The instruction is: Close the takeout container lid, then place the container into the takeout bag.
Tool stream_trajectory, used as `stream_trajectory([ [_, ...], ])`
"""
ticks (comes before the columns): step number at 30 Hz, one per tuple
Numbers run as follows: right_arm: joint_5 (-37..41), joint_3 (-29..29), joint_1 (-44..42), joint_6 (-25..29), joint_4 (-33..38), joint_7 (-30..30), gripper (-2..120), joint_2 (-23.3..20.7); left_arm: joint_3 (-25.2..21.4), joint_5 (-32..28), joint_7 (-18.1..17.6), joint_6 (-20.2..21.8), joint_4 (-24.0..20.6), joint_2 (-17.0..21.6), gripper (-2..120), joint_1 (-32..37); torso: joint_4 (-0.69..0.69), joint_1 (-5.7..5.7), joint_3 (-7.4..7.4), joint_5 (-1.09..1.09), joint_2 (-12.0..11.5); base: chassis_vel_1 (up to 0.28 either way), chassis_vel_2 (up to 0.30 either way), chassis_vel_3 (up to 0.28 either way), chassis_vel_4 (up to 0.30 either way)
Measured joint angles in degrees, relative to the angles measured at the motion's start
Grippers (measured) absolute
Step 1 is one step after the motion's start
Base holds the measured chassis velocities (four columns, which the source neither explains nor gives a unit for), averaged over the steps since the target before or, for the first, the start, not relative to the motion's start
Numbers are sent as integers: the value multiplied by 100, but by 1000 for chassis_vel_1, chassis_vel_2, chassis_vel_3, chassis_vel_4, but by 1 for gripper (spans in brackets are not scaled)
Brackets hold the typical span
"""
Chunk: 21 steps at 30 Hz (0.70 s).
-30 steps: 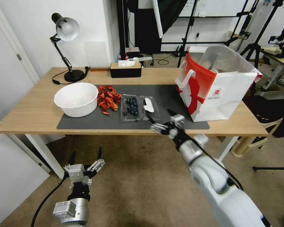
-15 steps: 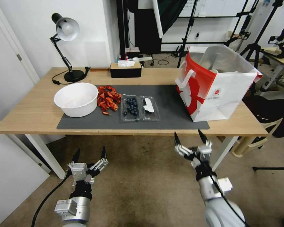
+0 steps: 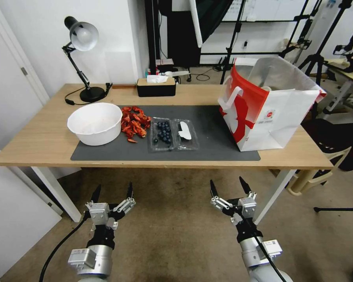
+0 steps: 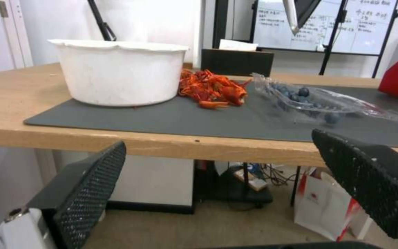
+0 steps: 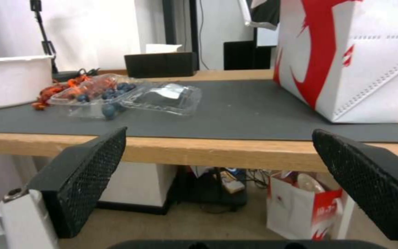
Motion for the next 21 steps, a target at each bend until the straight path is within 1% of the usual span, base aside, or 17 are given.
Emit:
stream_trajectory([
  [2, 112, -46, 41, -68, 11, -25, 100, -20, -1, -2, 2, -5, 5, 2, 100, -1, 0, 0, 0, 0, 0, 0, 0, 0, 0],
  [4, 491, -183, 158, -242, 76, -68, 100, -56, -1, -2, 4, -8, 9, 3, 100, -2, 0, 0, 0, 0, 0, 0, 0, 0, 0],
  [5, 941, -321, 317, -487, 156, -114, 100, -84, 0, -2, 5, -9, 9, 2, 100, -3, 0, 0, 0, 0, 0, 0, 0, 0, 0],
  [6, 941, -321, 317, -487, 156, -114, 100, -84, 0, -2, 5, -9, 9, 2, 100, -3, 0, 0, 0, 0, 0, 0, 0, 0, 0],
  [10, 2596, -719, 992, -1398, 343, -13, 100, -69, -1, 13, 9, -20, 15, -13, 100, 6, 0, 0, 0, 0, 0, 0, 0, 0, 0],
  [11, 2596, -719, 992, -1398, 343, -13, 100, -69, -1, 13, 9, -20, 15, -13, 100, 6, 0, 0, 0, 0, 0, 0, 0, 0, 0],
  [13, 3327, -949, 1356, -1739, 353, 223, 100, -17, -4, 31, 10, -34, 20, -32, 100, 21, 1, 0, 0, 0, 0, 0, 0, 0, 0],
  [15, 3881, -1125, 1672, -1912, 290, 494, 100, 68, -10, 42, 12, -41, 20, -54, 100, 31, 1, 0, 0, -1, 0, 0, 0, 0, 0],
  [16, 3881, -1125, 1672, -1912, 290, 494, 100, 68, -10, 42, 12, -41, 20, -54, 100, 31, 1, 0, 0, -1, 0, 0, 0, 0, 0],
  [18, 4462, -1324, 2046, -2044, 162, 894, 100, 225, -18, 52, 12, -49, 22, -71, 100, 41, 0, 0, 1, 0, 0, 0, 0, 0, 0],
  [19, 4462, -1324, 2046, -2044, 162, 894, 100, 225, -18, 52, 12, -49, 22, -71, 100, 41, 0, 0, 1, 0, 0, 0, 0, 0, 0],
  [21, 4959, -1471, 2433, -2136, 33, 1436, 100, 428, -35, 61, 12, -59, 24, -87, 100, 54, 0, 0, 1, 0, 0, 0, 0, 0, 0],
])
